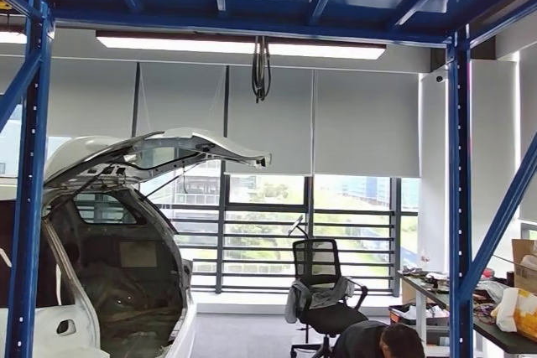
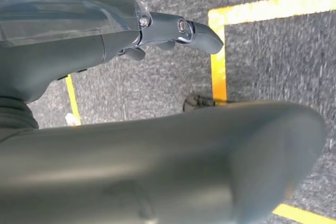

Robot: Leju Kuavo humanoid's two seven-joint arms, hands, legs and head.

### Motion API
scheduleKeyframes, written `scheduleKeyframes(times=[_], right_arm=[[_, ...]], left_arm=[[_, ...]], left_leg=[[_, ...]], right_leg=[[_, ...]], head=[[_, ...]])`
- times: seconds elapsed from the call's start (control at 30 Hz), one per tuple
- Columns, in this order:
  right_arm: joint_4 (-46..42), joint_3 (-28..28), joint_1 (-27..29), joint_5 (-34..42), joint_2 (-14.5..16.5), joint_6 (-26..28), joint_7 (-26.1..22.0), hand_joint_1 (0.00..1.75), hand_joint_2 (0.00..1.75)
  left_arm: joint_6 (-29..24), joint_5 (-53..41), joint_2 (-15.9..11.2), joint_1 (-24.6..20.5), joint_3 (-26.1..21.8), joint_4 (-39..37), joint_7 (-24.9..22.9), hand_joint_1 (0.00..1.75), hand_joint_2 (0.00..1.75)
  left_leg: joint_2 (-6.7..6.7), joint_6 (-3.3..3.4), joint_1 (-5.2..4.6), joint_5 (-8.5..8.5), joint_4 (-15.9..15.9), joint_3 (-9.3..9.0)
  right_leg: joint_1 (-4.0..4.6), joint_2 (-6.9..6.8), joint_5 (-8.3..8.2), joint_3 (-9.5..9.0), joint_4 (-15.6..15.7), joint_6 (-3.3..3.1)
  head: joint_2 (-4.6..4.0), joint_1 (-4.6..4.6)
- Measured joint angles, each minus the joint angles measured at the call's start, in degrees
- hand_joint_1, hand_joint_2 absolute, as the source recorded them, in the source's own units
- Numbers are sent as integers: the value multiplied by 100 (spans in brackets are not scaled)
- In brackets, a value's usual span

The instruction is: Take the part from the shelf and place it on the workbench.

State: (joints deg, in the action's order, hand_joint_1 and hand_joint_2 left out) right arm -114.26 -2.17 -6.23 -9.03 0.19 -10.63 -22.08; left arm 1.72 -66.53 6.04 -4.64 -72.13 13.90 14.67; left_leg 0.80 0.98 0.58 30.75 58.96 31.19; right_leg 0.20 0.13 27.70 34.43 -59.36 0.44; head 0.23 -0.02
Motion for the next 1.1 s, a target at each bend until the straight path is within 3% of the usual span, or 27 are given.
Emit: scheduleKeyframes(times=[0.13, 0.17, 0.23, 0.27, 0.3, 0.33, 0.4, 0.43, 0.5, 0.6, 0.67, 0.8, 0.97, 1.0, 1.1], right_arm=[[139, -22, -62, -107, -251, -63, 297, 0, 0], [186, -30, -89, -102, -316, -74, 344, 0, 0], [307, -41, -136, -7, -460, -124, 456, 0, 0], [373, -46, -147, 54, -538, -154, 518, 0, 0], [434, -52, -154, 101, -618, -177, 576, 0, 0], [488, -56, -164, 120, -694, -188, 623, 0, 0], [571, -60, -202, 93, -840, -194, 718, 0, 0], [608, -61, -234, 68, -920, -197, 768, 0, 0], [680, -67, -299, -45, -1122, -200, 890, 0, 0], [820, -94, -411, -676, -1496, -73, 1142, 0, 0], [951, -146, -531, -1296, -1728, 59, 1312, 0, 0], [1309, -330, -795, -2077, -2092, 133, 1577, 0, 175], [1986, -636, -1115, -2932, -2387, 204, 1781, 0, 175], [2142, -713, -1167, -3068, -2421, 218, 1783, 0, 131], [2552, -969, -1304, -3422, -2471, 241, 1760, 0, 131]], left_arm=[[-1, 87, 21, -11, -75, 0, -20, 0, 0], [-1, 103, 26, -13, -94, 0, -21, 0, 0], [4, 130, 34, -5, -137, 0, -31, 0, 0], [7, 142, 35, 6, -157, 0, -37, 0, 0], [10, 151, 35, 16, -173, 0, -43, 0, 0], [14, 160, 36, 22, -182, 0, -46, 0, 0], [24, 170, 39, 20, -190, -1, -45, 0, 0], [34, 174, 46, 13, -196, -2, -43, 0, 0], [59, 192, 75, -1, -220, -4, -30, 0, 0], [85, 227, 124, 1, -264, -4, -10, 0, 0], [87, 227, 150, 0, -278, -4, -20, 0, 0], [106, 192, 197, -27, -280, -4, -27, 0, 0], [165, 99, 203, -45, -279, -4, 14, 0, 0], [173, 80, 203, -52, -277, -4, 22, 0, 0], [187, 25, 203, -59, -267, -4, 42, 0, 0]], left_leg=[[-17, -112, 2, 128, 106, 8], [-21, -131, 6, 248, 344, 123], [-25, -170, 17, 518, 1069, 529], [-26, -188, 25, 576, 1361, 719], [-28, -201, 33, 527, 1471, 825], [-29, -210, 42, 371, 1364, 824], [-33, -212, 59, -84, 702, 575], [-34, -198, 56, -230, 378, 436], [-32, -145, 41, -296, 70, 299], [-24, -96, 27, -282, 27, 291], [-22, -66, 15, -270, 28, 292], [-23, -20, -4, -249, 32, 290], [-24, -7, -16, -244, 38, 291], [-24, -7, -16, -244, 38, 290], [-24, -7, -8, -244, 35, 286]], right_leg=[[-40, 4, 3, -116, 182, -65], [-58, -5, 4, -155, 217, -83], [-58, -15, 31, -196, 230, -103], [-58, -16, 51, -216, 229, -106], [-59, -14, 73, -242, 228, -100], [-62, -10, 99, -276, 226, -88], [-69, -7, 165, -362, 217, -44], [-63, -3, 200, -391, 201, -11], [-48, 2, 245, -414, 185, 28], [-42, -3, 257, -426, 194, -32], [-47, -4, 250, -440, 220, -36], [-54, -3, 240, -454, 257, -12], [-72, -3, 244, -459, 276, 121], [-72, -3, 246, -460, 276, 130], [-66, -1, 249, -460, 274, 140]], head=[[0, -3], [0, -2], [-1, -2], [-1, -2], [-2, -2], [-2, -2], [-3, -2], [-3, -2], [-1, -2], [-1, -4], [-2, -4], [-3, -4], [-3, -4], [-3, -4], [-3, -4]])
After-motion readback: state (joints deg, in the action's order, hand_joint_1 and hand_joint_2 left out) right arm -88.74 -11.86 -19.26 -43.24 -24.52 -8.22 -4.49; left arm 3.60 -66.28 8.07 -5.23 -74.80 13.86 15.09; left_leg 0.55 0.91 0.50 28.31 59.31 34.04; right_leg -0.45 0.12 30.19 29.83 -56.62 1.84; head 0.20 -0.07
